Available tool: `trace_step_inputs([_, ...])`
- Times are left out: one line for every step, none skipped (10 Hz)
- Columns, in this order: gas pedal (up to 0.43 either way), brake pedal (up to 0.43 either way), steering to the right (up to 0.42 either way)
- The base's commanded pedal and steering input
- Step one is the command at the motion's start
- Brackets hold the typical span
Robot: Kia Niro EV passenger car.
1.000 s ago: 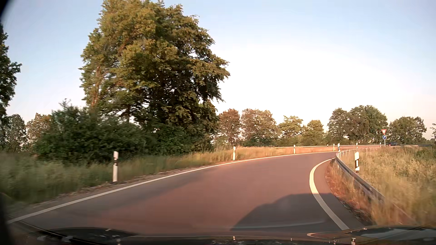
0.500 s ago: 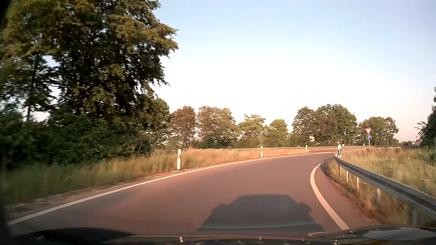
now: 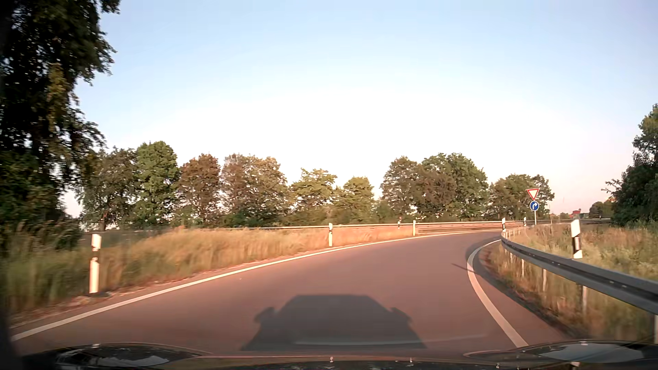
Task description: Follow the waypoints while adhering to traffic rules and regulations
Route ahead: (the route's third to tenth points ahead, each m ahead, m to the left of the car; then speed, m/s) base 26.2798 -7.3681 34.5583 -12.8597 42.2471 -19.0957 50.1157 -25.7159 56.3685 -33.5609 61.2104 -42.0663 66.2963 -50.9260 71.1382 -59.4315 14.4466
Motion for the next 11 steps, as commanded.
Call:
trace_step_inputs([0.24,0.018,0.117])
trace_step_inputs([0.248,0.018,0.116])
trace_step_inputs([0.248,0.018,0.116])
trace_step_inputs([0.248,0.018,0.116])
trace_step_inputs([0.26,0.018,0.115])
trace_step_inputs([0.26,0.018,0.112])
trace_step_inputs([0.26,0.018,0.11])
trace_step_inputs([0.26,0.018,0.109])
trace_step_inputs([0.26,0.018,0.109])
trace_step_inputs([0.26,0.018,0.109])
trace_step_inputs([0.26,0.018,0.109])
